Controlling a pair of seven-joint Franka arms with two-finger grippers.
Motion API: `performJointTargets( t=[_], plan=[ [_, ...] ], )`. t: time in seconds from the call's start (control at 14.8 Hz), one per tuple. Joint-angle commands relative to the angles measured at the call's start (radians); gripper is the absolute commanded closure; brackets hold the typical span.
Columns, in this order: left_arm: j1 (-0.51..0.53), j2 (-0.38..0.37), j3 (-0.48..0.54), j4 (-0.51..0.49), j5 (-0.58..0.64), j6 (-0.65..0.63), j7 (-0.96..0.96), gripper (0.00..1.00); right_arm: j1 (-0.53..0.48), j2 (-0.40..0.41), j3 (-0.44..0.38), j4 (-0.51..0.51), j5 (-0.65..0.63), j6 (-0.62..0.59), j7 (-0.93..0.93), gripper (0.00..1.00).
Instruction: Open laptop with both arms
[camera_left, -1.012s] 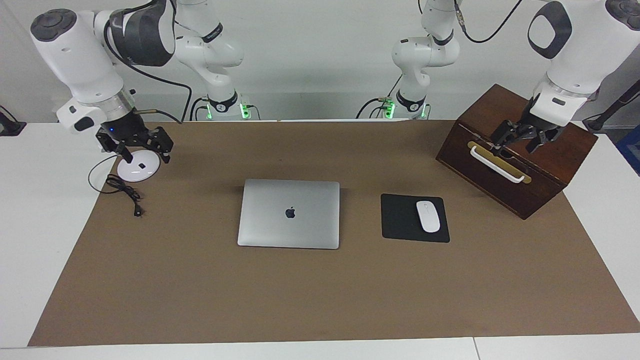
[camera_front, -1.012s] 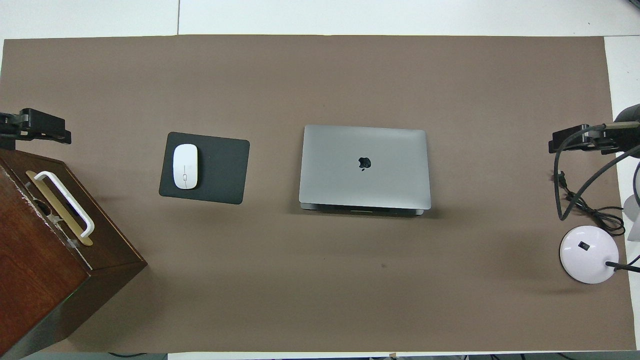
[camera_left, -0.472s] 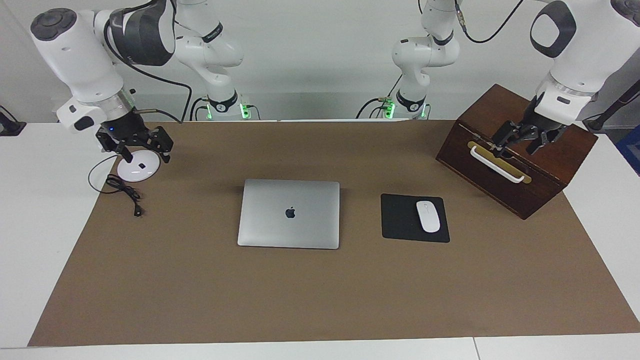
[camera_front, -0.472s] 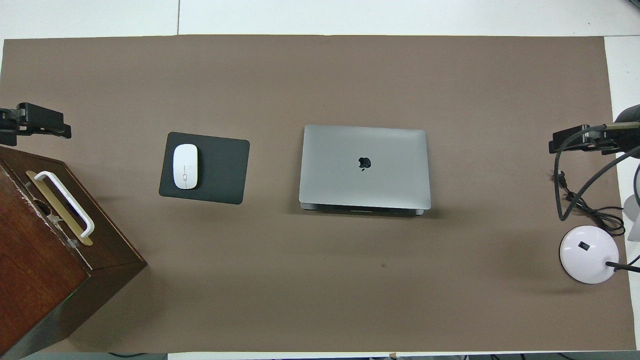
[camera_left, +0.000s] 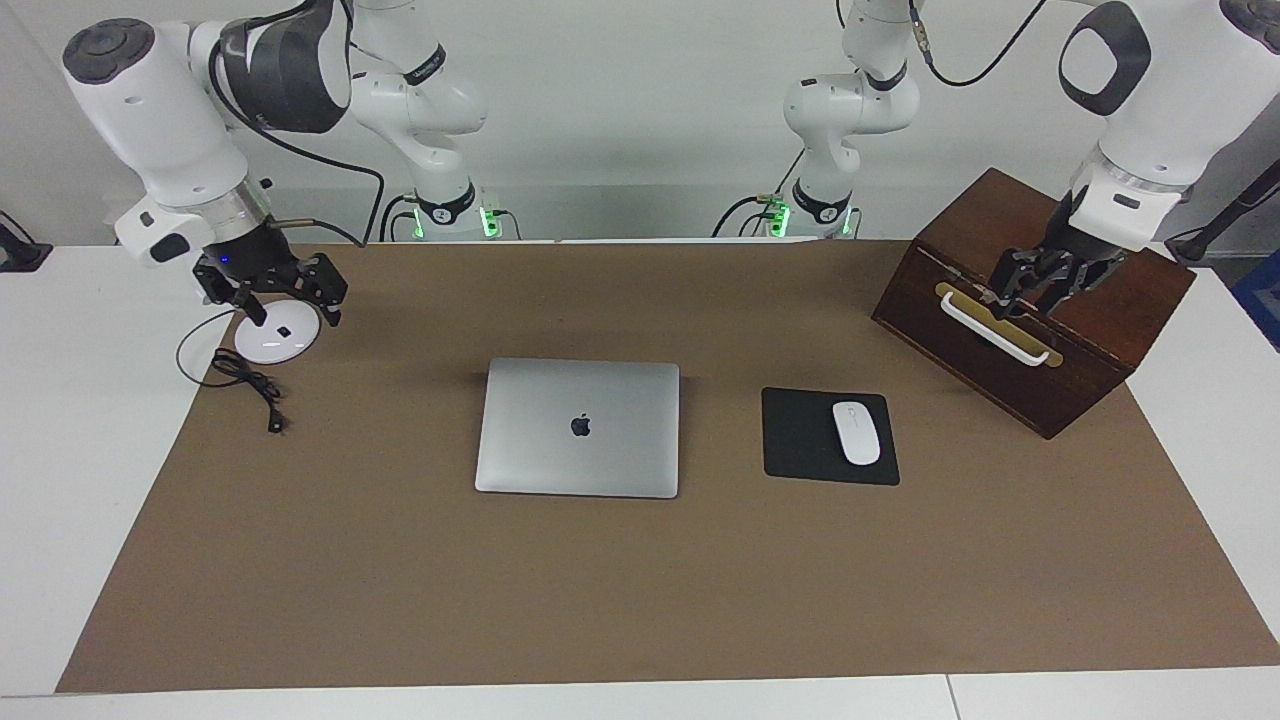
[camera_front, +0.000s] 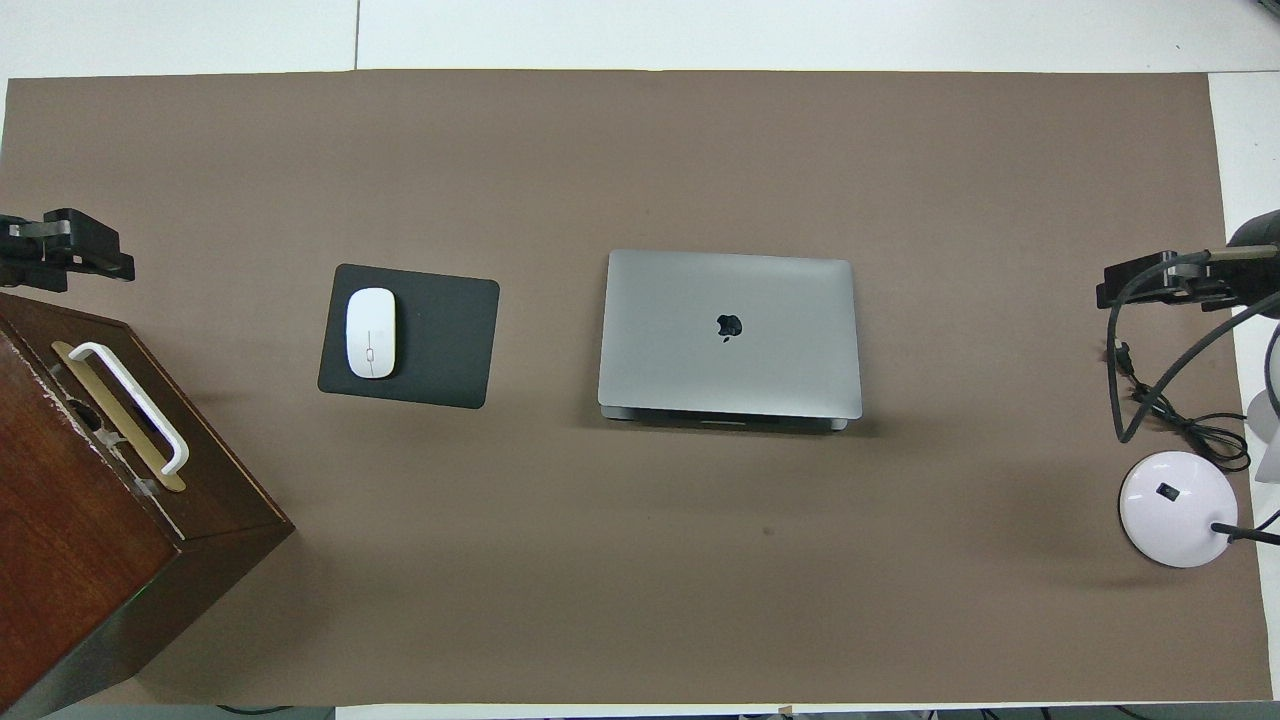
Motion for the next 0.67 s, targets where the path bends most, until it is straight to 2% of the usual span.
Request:
performJointTargets(
  t=[0.0,0.61],
  plan=[
    [-0.005,0.005,0.005,0.004,-0.011,0.002,-0.013,1.00,-0.003,-0.027,0.003,-0.035,0.003,0.025,0.003,0.00],
    [-0.007,0.003,0.004,-0.009,-0.012,0.042,-0.022,1.00,-0.006,-0.027,0.003,-0.035,0.003,0.025,0.002,0.00]
  ],
)
